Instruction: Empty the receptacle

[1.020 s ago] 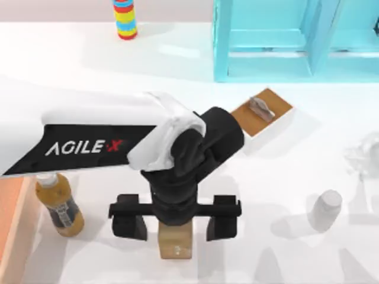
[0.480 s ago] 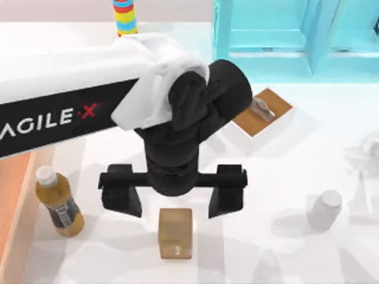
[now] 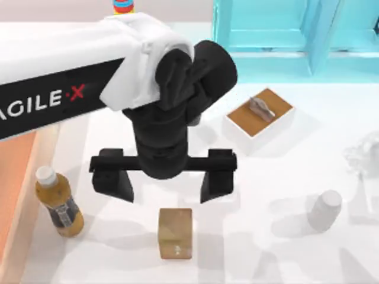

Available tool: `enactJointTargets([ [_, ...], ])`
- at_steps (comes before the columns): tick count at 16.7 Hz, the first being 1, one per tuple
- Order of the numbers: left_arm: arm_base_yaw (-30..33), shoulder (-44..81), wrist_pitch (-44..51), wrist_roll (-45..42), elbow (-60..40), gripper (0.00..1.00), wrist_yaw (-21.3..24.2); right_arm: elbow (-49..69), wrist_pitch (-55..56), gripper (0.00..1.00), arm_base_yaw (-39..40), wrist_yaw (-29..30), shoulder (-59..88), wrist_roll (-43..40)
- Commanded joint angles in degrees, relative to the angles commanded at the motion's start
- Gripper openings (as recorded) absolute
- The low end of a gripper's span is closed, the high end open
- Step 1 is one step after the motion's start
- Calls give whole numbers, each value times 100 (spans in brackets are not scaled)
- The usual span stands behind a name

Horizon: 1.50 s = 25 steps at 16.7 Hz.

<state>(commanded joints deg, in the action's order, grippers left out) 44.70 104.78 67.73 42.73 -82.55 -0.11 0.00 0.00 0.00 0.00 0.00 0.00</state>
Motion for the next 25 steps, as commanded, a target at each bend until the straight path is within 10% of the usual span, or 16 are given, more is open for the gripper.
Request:
enactJointTargets([
  [14,-5337,543,980,-5391,-1510,100,-11,0,0,100,0,0,0,0],
  [25,-5718,683,646,-5773,-1351,100,-12,0,0,100,0,0,0,0],
])
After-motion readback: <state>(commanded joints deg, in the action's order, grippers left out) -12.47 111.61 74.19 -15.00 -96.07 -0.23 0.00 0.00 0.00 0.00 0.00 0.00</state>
